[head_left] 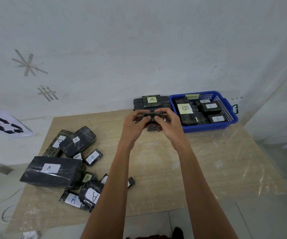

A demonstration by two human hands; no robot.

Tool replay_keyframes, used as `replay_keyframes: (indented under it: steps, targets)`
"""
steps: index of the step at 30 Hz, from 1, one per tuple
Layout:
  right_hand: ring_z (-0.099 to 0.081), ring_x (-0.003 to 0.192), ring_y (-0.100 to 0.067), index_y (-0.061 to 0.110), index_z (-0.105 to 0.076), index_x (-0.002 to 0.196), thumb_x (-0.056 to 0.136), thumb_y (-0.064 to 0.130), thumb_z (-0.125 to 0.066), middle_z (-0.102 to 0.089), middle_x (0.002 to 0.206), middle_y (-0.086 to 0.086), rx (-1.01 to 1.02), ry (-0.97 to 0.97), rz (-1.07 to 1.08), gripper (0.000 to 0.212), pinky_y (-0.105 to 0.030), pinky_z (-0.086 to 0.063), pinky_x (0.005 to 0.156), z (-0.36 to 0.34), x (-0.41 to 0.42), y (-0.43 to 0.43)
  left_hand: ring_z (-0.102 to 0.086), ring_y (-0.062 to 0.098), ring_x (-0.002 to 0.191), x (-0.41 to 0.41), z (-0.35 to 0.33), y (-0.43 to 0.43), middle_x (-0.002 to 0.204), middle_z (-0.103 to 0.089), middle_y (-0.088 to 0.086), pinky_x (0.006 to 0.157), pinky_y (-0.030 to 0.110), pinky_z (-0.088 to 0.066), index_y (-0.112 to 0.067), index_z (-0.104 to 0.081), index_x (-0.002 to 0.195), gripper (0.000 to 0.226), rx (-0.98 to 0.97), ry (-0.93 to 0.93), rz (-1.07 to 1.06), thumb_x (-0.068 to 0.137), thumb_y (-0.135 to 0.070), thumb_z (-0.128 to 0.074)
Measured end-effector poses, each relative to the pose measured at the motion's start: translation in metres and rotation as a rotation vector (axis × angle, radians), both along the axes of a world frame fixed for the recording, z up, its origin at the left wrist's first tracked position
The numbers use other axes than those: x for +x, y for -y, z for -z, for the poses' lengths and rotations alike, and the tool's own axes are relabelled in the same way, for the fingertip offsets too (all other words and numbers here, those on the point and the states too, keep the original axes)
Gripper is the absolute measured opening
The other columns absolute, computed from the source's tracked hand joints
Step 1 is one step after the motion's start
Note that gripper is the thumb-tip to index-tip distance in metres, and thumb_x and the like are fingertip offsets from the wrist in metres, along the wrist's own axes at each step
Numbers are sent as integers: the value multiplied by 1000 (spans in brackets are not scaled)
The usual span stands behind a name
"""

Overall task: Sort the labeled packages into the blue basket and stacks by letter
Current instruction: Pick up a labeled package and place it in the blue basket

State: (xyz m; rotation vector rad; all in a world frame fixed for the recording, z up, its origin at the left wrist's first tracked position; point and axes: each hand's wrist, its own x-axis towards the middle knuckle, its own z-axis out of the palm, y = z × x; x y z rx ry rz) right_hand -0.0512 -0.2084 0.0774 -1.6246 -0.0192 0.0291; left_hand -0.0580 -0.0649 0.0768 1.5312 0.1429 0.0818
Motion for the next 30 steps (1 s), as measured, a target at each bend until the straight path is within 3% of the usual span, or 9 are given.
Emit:
replay_keyframes:
  steps: [5,11,14,18,24,27,30]
  targets:
    - [-73,79,-13,16,-64,118,99,10,-61,-69,107,-8,16,-17,2,20,-18,-52,59,2,2,2,-73,24,95,2,1,-1,97,-72,6,90,40,-60,-13,-74,104,19,45,36,-11,90,-1,-71]
    - [-71,98,-36,18,-59,132,103,18,-57,-72,111,-15,271,-159,-49,29,-29,-57,67,2,3,2,-72,28,98,4,-2,-3,98,-73,2,89,44,-61,-13,-73,111,26,67,85,11,87,-3,-75]
    - [-68,94,-33,19,-60,133,105,22,-52,-68,119,-13,396,-160,-52,29,-35,-55,70,4,5,2,-71,25,104,3,-4,-4,107,-73,3,94,42,-59,-17,-75,111,25,39,86,50,88,-8,-76]
    - [-64,94,-35,20,-63,124,108,24,-44,-61,127,-18,457,-182,-5,25,-33,-52,65,6,8,1,-70,12,97,0,-13,-2,113,-71,10,89,31,-59,-3,-72,117,25,-58,57,118,96,2,-58]
    - [-63,85,-25,9,-65,117,111,23,-34,-64,112,-18,432,-223,51,34,-30,-47,63,9,10,0,-70,25,105,2,-16,0,111,-74,10,89,34,-60,-3,-75,112,27,14,86,155,92,8,-59]
    - [-60,77,-18,5,-65,122,111,24,-35,-67,101,-12,378,-210,47,37,-28,-45,60,13,10,3,-71,19,96,3,-13,-1,102,-74,7,86,35,-61,-3,-75,108,24,43,85,161,90,8,-64]
    - [-57,75,-13,13,-68,120,110,26,-37,-67,94,-4,287,-201,47,35,-25,-45,58,11,9,6,-70,16,90,4,-8,-2,94,-72,7,87,37,-61,-4,-75,106,23,72,81,168,89,8,-67]
